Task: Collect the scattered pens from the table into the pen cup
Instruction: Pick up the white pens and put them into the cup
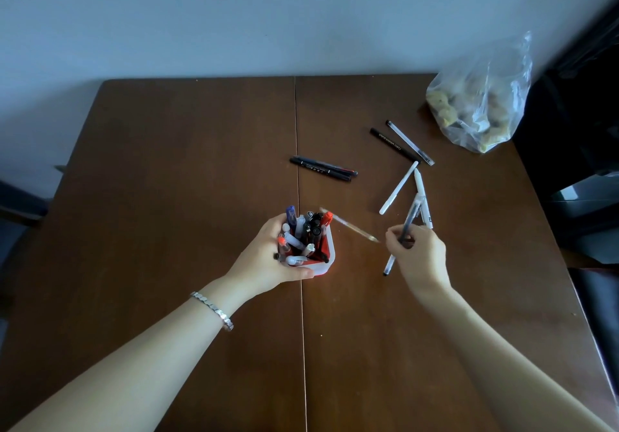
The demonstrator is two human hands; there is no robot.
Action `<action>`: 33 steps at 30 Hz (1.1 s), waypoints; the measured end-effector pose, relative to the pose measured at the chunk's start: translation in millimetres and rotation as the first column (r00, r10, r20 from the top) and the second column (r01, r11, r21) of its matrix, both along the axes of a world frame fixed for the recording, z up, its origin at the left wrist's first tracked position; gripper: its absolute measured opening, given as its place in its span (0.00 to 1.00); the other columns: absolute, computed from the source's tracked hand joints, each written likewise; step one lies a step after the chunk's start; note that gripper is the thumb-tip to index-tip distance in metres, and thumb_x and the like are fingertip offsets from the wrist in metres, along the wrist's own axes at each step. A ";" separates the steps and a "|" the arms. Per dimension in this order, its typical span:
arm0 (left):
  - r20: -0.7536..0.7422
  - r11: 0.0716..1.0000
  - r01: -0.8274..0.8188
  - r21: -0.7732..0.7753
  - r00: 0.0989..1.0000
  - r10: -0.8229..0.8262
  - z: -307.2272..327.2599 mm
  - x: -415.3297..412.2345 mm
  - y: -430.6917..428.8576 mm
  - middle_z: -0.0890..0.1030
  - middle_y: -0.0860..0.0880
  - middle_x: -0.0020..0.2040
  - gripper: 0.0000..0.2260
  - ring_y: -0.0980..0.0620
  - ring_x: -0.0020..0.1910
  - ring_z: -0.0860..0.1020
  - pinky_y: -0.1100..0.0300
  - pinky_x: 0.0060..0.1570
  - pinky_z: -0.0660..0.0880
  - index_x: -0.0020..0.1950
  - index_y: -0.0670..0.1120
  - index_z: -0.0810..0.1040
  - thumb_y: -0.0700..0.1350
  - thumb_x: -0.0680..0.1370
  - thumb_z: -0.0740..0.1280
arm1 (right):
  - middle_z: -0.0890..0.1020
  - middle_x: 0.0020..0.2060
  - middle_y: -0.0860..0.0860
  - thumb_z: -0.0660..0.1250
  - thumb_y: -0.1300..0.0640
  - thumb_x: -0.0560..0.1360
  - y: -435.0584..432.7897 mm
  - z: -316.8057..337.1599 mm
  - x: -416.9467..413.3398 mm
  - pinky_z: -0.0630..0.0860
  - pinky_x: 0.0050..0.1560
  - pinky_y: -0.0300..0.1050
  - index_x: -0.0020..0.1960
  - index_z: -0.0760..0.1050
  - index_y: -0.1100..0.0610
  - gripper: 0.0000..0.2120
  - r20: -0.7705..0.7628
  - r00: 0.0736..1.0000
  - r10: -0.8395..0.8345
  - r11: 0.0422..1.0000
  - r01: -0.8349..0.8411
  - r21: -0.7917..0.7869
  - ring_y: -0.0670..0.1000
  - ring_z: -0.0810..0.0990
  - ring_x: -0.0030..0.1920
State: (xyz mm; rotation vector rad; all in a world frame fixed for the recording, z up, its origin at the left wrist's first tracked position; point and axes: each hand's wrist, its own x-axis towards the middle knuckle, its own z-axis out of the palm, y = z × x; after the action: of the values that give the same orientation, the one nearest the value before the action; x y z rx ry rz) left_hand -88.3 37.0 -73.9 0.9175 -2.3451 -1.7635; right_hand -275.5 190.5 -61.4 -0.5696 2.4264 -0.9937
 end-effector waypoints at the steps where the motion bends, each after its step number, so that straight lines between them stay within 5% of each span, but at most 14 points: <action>1: 0.007 1.000 0.002 0.002 1.000 -0.002 -2.0 0.7 -0.9 0.76 0.55 0.56 0.27 0.60 0.57 0.76 0.65 0.54 0.75 0.60 0.51 0.70 0.43 0.65 0.78 | 0.78 0.42 0.55 0.66 0.62 0.74 -0.2 0.1 3.7 0.69 0.34 0.26 0.45 0.79 0.59 0.04 -0.015 1.000 0.010 0.999 -0.011 -0.030 0.46 0.74 0.36; 4: 0.030 1.000 0.015 0.005 0.999 -0.015 -7.2 3.8 -4.0 0.76 0.53 0.59 0.30 0.54 0.60 0.76 0.52 0.59 0.76 0.62 0.54 0.69 0.48 0.64 0.78 | 0.77 0.42 0.56 0.66 0.65 0.72 1.6 5.5 6.6 0.68 0.38 0.22 0.43 0.78 0.59 0.03 -0.095 0.989 0.114 0.992 -0.118 -0.035 0.46 0.73 0.35; 7: 0.031 1.000 0.017 -0.007 0.999 -0.017 -6.3 4.5 -3.2 0.75 0.54 0.60 0.29 0.55 0.60 0.75 0.51 0.60 0.76 0.62 0.54 0.69 0.48 0.65 0.78 | 0.78 0.39 0.56 0.65 0.65 0.73 1.0 14.3 1.3 0.69 0.35 0.25 0.40 0.75 0.57 0.05 -0.134 0.972 0.191 0.981 -0.193 -0.001 0.47 0.74 0.35; 12: 0.077 1.000 0.020 0.008 0.997 -0.021 -0.5 3.0 -0.9 0.72 0.54 0.63 0.32 0.58 0.61 0.74 0.51 0.64 0.73 0.65 0.54 0.66 0.48 0.65 0.78 | 0.80 0.34 0.54 0.54 0.62 0.78 -3.5 9.9 -8.8 0.70 0.28 0.31 0.47 0.73 0.57 0.09 0.162 0.985 0.062 0.998 -0.063 0.001 0.50 0.82 0.39; 15: 0.155 0.994 0.107 0.008 0.982 -0.107 12.7 4.3 -5.3 0.60 0.61 0.69 0.48 0.63 0.65 0.65 0.58 0.68 0.65 0.73 0.56 0.53 0.45 0.63 0.80 | 0.75 0.27 0.47 0.53 0.62 0.79 -1.6 -2.0 -15.5 0.69 0.32 0.42 0.49 0.75 0.58 0.12 0.274 0.962 -0.002 1.000 0.006 -0.016 0.63 0.82 0.49; 17: 0.209 0.984 0.179 -0.018 0.963 -0.171 24.6 9.0 -18.3 0.53 0.63 0.70 0.55 0.64 0.69 0.58 0.61 0.68 0.60 0.75 0.60 0.45 0.57 0.59 0.79 | 0.74 0.28 0.48 0.53 0.62 0.79 -0.8 -7.7 -21.5 0.70 0.34 0.41 0.53 0.76 0.60 0.12 0.313 0.949 -0.033 0.999 0.040 -0.017 0.60 0.81 0.43; 20: 0.083 0.996 0.069 0.063 0.994 -0.074 43.1 3.5 -49.2 0.66 0.62 0.69 0.40 0.65 0.69 0.64 0.63 0.66 0.65 0.68 0.65 0.58 0.76 0.60 0.64 | 0.74 0.30 0.51 0.56 0.61 0.79 -3.6 -12.6 -31.7 0.71 0.35 0.38 0.55 0.76 0.61 0.12 0.357 0.931 -0.077 0.996 0.092 -0.024 0.49 0.74 0.32; 23: 0.122 0.983 -0.063 -0.170 0.989 0.084 37.0 -26.5 -80.6 0.77 0.56 0.60 0.16 0.60 0.60 0.75 0.57 0.62 0.72 0.62 0.57 0.71 0.60 0.77 0.59 | 0.76 0.30 0.52 0.59 0.60 0.78 -12.9 -16.5 -39.6 0.72 0.34 0.35 0.53 0.76 0.59 0.08 0.367 0.926 -0.089 0.992 0.117 -0.053 0.45 0.78 0.35; 26: 0.265 0.830 0.207 -0.518 0.961 -0.075 15.5 -68.2 -93.9 0.78 0.53 0.56 0.11 0.56 0.54 0.76 0.57 0.53 0.75 0.60 0.50 0.76 0.46 0.78 0.64 | 0.77 0.29 0.49 0.65 0.60 0.75 -23.6 -21.8 -43.3 0.69 0.25 0.28 0.48 0.77 0.58 0.04 0.317 0.940 -0.124 0.987 0.151 -0.063 0.44 0.77 0.29; 29: 0.386 0.645 0.514 -0.565 0.856 -0.344 -17.2 -102.1 -90.6 0.76 0.52 0.57 0.12 0.52 0.56 0.73 0.56 0.53 0.73 0.59 0.49 0.76 0.47 0.76 0.67 | 0.78 0.30 0.49 0.70 0.59 0.72 -30.8 -26.9 -42.1 0.72 0.29 0.29 0.45 0.78 0.56 0.03 0.293 0.938 -0.187 0.972 0.219 -0.083 0.45 0.77 0.31; 33: 0.490 0.416 0.672 -0.613 0.736 -0.467 -47.4 -127.3 -86.9 0.73 0.50 0.57 0.10 0.50 0.56 0.69 0.57 0.56 0.67 0.57 0.48 0.76 0.47 0.77 0.66 | 0.82 0.35 0.49 0.71 0.58 0.71 -33.4 -30.7 -40.0 0.76 0.39 0.35 0.40 0.77 0.50 0.05 0.266 0.937 -0.228 0.959 0.264 -0.108 0.45 0.80 0.36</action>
State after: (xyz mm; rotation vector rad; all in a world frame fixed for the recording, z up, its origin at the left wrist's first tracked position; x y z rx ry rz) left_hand -215.6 -49.9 -121.3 0.1511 -3.3814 -0.4599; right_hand -315.5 157.1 -92.1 -0.1696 2.2477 -1.2665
